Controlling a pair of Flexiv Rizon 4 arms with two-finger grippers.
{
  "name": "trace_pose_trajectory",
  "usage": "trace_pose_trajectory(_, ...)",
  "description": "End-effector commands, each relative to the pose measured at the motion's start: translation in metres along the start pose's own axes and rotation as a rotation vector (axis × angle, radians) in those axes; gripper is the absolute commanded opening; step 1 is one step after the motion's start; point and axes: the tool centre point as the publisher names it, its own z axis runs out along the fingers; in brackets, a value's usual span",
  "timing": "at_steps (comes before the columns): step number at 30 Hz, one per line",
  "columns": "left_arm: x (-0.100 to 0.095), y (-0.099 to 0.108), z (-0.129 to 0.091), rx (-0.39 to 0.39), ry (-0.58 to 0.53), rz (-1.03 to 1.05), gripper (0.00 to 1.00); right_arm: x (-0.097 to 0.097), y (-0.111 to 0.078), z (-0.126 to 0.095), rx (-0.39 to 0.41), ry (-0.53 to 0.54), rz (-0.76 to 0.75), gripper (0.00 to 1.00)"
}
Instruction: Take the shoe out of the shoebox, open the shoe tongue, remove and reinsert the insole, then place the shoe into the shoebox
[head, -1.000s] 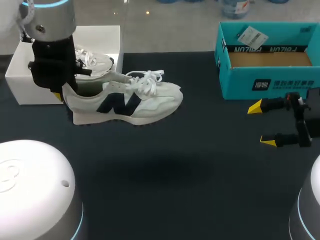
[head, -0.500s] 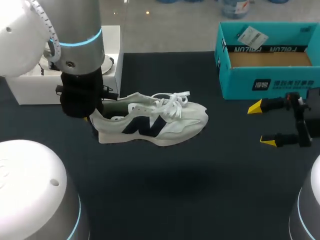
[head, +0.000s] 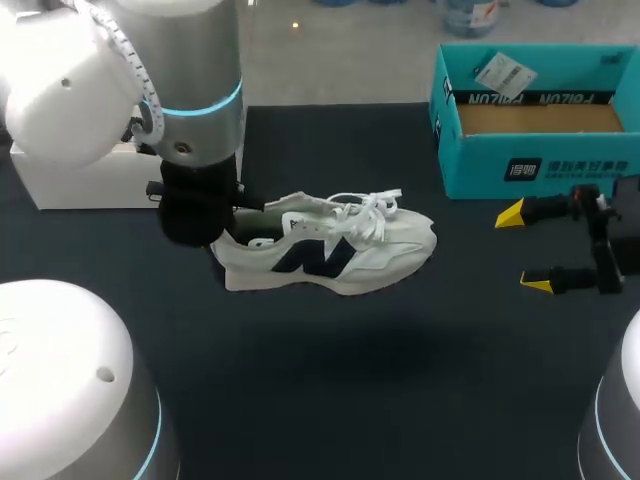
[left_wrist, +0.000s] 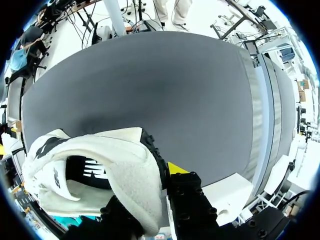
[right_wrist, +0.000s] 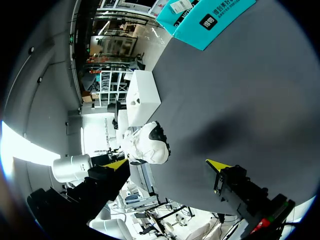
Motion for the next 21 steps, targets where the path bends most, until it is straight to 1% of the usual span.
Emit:
trace_pose_trajectory(1,-0.009,-0.004,0.026,0.005,-0.019,0.014,0.00,-0.002,-0.009,-0.005,-0.014,0.000,0.002,1.00)
trace_pose_trajectory(2,-0.009,-0.004,0.032,0.016,-0.003,0.019,0.00,-0.002,-0.009,-0.005,-0.014,0.000,0.002,1.00)
trace_pose_trajectory(4,-0.009,-0.005,0.045,0.026,-0.015,0.019,0.00,-0.002,-0.009,-0.005,-0.014,0.000,0.002,1.00)
trace_pose_trajectory(6,-0.010,-0.008,0.058,0.020,0.002,0.028,0.00,-0.002,-0.009,-0.005,-0.014,0.000,0.002,1.00)
trace_pose_trajectory(7,-0.011,-0.009,0.065,0.012,-0.021,0.044,0.00,-0.002,-0.009,-0.005,-0.014,0.000,0.002,1.00)
trace_pose_trajectory(8,-0.011,-0.010,0.073,0.011,-0.004,0.047,0.00,-0.002,-0.009,-0.005,-0.014,0.000,0.002,1.00)
trace_pose_trajectory(11,-0.011,-0.008,0.095,0.037,-0.011,0.042,0.00,-0.002,-0.009,-0.005,-0.014,0.000,0.002,1.00)
trace_pose_trajectory(12,-0.011,-0.008,0.101,0.037,-0.025,0.048,0.00,-0.002,-0.009,-0.005,-0.014,0.000,0.002,1.00)
trace_pose_trajectory(14,-0.012,-0.006,0.114,0.044,-0.015,0.058,0.00,-0.002,-0.009,-0.005,-0.014,0.000,0.002,1.00)
trace_pose_trajectory(15,-0.012,-0.005,0.118,0.032,-0.022,0.072,0.00,-0.002,-0.009,-0.005,-0.014,0.000,0.002,1.00)
trace_pose_trajectory(16,-0.013,-0.004,0.123,0.021,-0.004,0.084,0.00,-0.002,-0.009,-0.005,-0.014,0.000,0.002,1.00)
trace_pose_trajectory(19,-0.013,0.000,0.140,0.029,0.023,0.088,0.00,-0.002,-0.009,-0.005,-0.014,0.000,0.002,1.00)
trace_pose_trajectory(21,-0.015,0.001,0.147,0.036,0.009,0.103,0.00,-0.002,-0.009,-0.005,-0.014,0.000,0.002,1.00)
